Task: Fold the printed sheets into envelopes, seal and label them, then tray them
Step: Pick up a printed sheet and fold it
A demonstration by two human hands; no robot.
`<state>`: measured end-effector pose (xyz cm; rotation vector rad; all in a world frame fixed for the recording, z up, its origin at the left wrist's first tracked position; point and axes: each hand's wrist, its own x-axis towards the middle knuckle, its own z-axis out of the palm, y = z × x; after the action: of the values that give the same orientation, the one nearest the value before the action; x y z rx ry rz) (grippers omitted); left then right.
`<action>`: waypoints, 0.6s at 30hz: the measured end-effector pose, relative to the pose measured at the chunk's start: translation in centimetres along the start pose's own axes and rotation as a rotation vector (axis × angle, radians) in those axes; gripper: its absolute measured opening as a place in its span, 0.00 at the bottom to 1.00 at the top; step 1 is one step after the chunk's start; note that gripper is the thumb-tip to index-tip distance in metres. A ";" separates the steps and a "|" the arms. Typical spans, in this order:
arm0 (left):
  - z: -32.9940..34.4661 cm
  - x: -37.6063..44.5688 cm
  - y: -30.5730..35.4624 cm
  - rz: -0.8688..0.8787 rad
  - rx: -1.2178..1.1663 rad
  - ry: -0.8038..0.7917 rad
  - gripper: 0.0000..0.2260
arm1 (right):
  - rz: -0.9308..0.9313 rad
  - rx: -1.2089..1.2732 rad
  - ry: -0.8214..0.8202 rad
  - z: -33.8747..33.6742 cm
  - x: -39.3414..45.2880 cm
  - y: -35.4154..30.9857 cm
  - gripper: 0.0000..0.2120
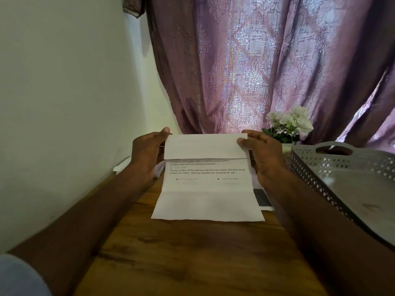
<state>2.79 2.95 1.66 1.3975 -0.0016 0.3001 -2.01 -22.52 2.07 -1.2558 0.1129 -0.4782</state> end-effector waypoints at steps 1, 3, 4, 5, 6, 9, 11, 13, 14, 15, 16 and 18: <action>0.1 0.0 0.1 -0.014 -0.032 0.022 0.13 | 0.003 0.012 0.001 0.0 0.0 0.0 0.13; -0.1 0.2 0.3 -0.071 -0.107 -0.008 0.17 | 0.007 0.037 0.008 0.0 0.1 0.0 0.12; -0.2 0.2 0.4 -0.106 -0.124 -0.063 0.20 | 0.008 0.047 0.014 0.0 0.2 0.0 0.12; -0.3 0.2 0.7 -0.140 -0.119 -0.129 0.23 | 0.008 0.058 0.021 0.0 0.3 0.0 0.12; -0.4 0.2 0.8 -0.158 -0.086 -0.195 0.26 | 0.009 0.070 0.030 0.0 0.4 0.0 0.12; -0.2 -0.1 0.9 -0.138 0.053 -0.336 0.22 | 0.006 0.092 0.040 0.0 0.7 0.1 0.12; -0.2 -0.2 0.6 -0.120 0.047 -0.367 0.14 | -0.005 0.087 0.031 0.0 0.8 0.2 0.13; -0.4 -0.2 0.3 -0.120 0.006 -0.373 0.11 | 0.015 0.026 -0.019 0.0 0.8 0.3 0.17; -0.4 -0.3 0.3 -0.115 -0.003 -0.353 0.11 | 0.035 -0.013 -0.058 0.0 0.8 0.4 0.21; -0.3 -0.3 0.4 -0.106 -0.010 -0.327 0.11 | 0.054 -0.058 -0.100 0.0 0.8 0.5 0.24; -0.3 -0.4 0.5 -0.095 -0.019 -0.303 0.11 | 0.071 -0.106 -0.137 -0.1 0.8 0.7 0.27; -0.3 -0.2 0.6 -0.081 -0.041 -0.273 0.10 | 0.087 -0.173 -0.190 0.0 0.7 1.1 0.26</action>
<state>2.40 3.32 2.14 1.3851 -0.1749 0.0406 -1.07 -22.56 1.16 -1.4536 0.0494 -0.2762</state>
